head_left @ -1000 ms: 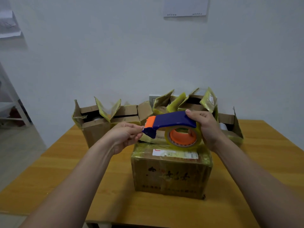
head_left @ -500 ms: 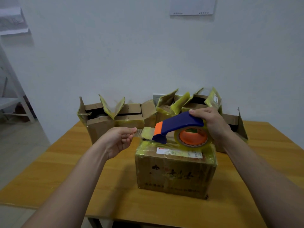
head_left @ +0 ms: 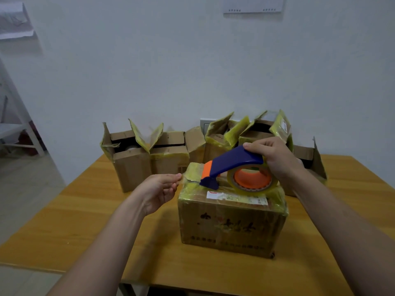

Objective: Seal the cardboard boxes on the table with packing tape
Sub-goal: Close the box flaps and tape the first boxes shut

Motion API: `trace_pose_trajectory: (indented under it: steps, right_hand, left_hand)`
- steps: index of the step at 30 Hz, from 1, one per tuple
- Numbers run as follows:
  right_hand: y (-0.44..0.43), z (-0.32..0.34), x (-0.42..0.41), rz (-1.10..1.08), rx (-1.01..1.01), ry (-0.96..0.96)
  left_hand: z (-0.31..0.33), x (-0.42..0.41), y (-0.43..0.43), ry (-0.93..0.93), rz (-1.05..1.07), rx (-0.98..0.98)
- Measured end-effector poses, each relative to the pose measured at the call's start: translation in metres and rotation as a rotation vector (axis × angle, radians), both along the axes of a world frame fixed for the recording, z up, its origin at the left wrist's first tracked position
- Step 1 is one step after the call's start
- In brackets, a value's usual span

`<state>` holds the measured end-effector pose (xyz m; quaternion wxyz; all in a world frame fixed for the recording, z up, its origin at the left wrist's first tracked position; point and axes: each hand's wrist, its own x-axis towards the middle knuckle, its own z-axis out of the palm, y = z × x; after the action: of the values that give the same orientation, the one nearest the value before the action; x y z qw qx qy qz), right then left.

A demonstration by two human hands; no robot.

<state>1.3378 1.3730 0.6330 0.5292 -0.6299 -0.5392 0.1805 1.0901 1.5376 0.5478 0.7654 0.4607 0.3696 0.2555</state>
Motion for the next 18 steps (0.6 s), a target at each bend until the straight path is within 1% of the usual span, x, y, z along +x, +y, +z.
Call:
trace_pose_trajectory:
  steps: [5,7,9,13,16,17,18]
  right_hand:
    - [0.005,0.000,0.000,-0.002,-0.037,-0.062]
    - [0.006,0.000,-0.002,-0.003,-0.043,-0.072]
    - [0.006,0.000,-0.002,-0.009,-0.039,-0.070]
    - [0.006,0.000,-0.003,-0.018,-0.035,-0.080]
    - [0.005,0.001,-0.005,-0.033,-0.036,-0.085]
    - [0.005,0.001,-0.005,-0.038,-0.037,-0.086]
    - [0.006,0.001,-0.005,-0.040,-0.038,-0.085]
  left_hand:
    - [-0.019,0.007,-0.009,-0.098,-0.014,-0.075]
    - [-0.024,0.009,-0.013,-0.120,-0.016,-0.045]
    - [-0.025,0.010,-0.016,-0.046,-0.007,0.078]
    - [-0.022,0.008,-0.031,0.299,-0.102,0.470]
    - [-0.016,0.009,-0.029,0.382,-0.111,0.673]
    - [-0.012,0.011,-0.025,0.389,-0.075,0.725]
    - [-0.006,0.015,-0.021,0.363,-0.024,0.736]
